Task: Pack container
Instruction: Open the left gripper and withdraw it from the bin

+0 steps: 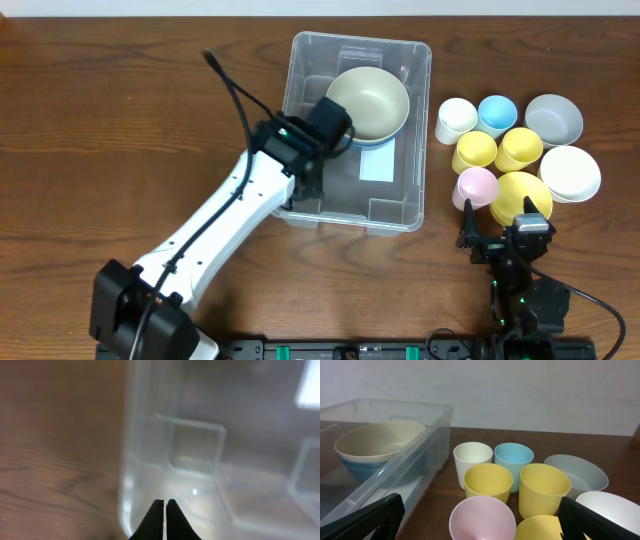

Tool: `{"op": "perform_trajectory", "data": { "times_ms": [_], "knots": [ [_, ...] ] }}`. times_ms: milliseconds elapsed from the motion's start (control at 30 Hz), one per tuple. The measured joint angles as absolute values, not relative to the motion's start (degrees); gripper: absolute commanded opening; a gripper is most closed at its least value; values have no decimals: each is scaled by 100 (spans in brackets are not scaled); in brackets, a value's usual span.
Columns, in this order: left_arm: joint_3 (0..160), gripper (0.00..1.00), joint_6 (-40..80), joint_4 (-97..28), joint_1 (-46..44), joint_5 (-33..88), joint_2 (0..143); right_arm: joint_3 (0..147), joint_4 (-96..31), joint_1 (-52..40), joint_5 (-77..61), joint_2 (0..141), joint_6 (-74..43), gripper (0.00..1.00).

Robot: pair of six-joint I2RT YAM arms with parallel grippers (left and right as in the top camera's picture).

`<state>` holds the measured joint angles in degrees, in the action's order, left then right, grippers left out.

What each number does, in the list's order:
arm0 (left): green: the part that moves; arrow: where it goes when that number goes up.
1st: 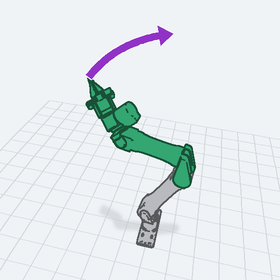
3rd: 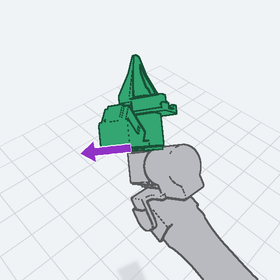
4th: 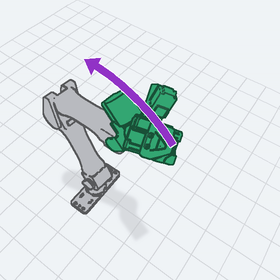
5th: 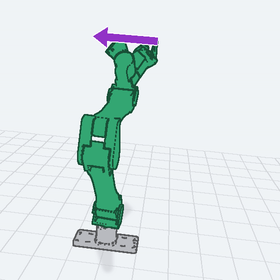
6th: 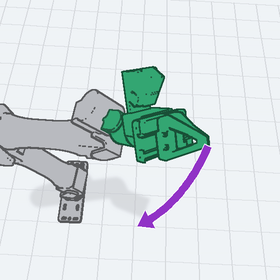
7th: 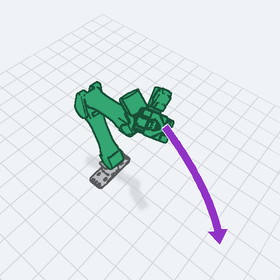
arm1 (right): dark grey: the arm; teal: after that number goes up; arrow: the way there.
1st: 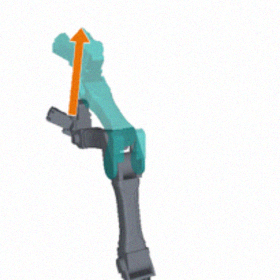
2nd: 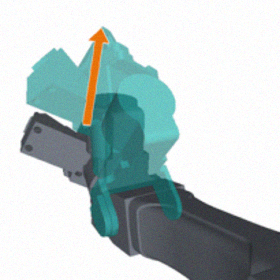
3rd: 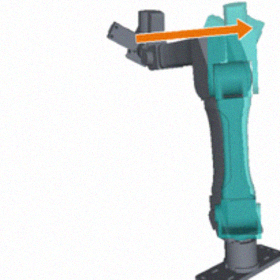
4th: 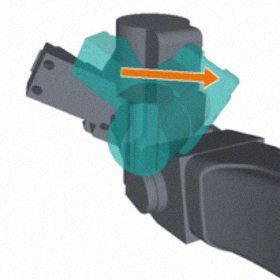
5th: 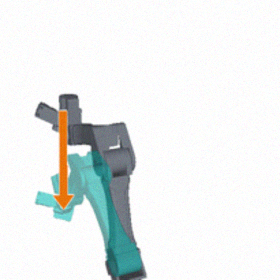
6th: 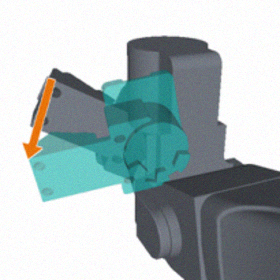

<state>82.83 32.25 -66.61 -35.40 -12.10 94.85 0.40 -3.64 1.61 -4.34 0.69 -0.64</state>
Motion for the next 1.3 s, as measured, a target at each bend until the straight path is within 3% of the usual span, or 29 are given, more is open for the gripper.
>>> {"op": "perform_trajectory", "data": {
  "times_ms": [700,1300],
  "knots": [
    [8040,6,3581,-5999,-2290,-1636,9483,40,-364,158,-434,69,-64,99],
    [7599,6,3433,-5739,-2231,-843,9483,40,-364,161,-434,69,-64,99]
  ]
}}
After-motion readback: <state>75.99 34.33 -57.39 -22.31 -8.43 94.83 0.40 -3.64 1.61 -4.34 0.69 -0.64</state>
